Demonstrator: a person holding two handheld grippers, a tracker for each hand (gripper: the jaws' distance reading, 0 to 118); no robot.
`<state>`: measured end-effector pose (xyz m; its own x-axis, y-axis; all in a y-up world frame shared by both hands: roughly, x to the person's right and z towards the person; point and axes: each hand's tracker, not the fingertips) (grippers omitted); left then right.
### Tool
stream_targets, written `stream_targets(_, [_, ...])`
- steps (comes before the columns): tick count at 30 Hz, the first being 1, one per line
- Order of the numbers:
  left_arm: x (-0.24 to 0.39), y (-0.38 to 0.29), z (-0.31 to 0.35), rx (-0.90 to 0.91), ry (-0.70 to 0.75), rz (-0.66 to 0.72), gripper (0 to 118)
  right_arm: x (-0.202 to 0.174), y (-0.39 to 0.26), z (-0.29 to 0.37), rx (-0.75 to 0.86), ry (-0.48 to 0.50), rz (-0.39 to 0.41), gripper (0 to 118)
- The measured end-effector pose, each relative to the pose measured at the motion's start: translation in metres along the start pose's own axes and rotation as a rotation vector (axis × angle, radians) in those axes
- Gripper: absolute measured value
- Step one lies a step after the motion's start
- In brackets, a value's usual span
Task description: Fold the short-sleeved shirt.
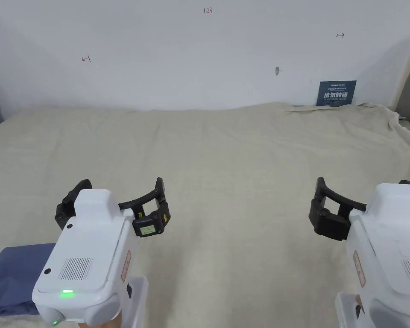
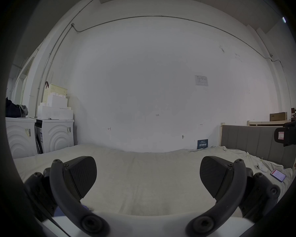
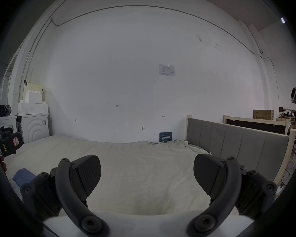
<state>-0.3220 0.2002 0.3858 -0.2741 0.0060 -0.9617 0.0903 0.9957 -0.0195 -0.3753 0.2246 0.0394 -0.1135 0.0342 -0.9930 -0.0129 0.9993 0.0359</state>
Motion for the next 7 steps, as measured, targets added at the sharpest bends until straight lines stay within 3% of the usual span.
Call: stream_targets(7, [-0.0005, 0.0002, -0.0005, 0.000, 0.001, -0.003, 118, -0.0031, 0.0019, 0.0037, 0.010, 0.008, 0.024, 109])
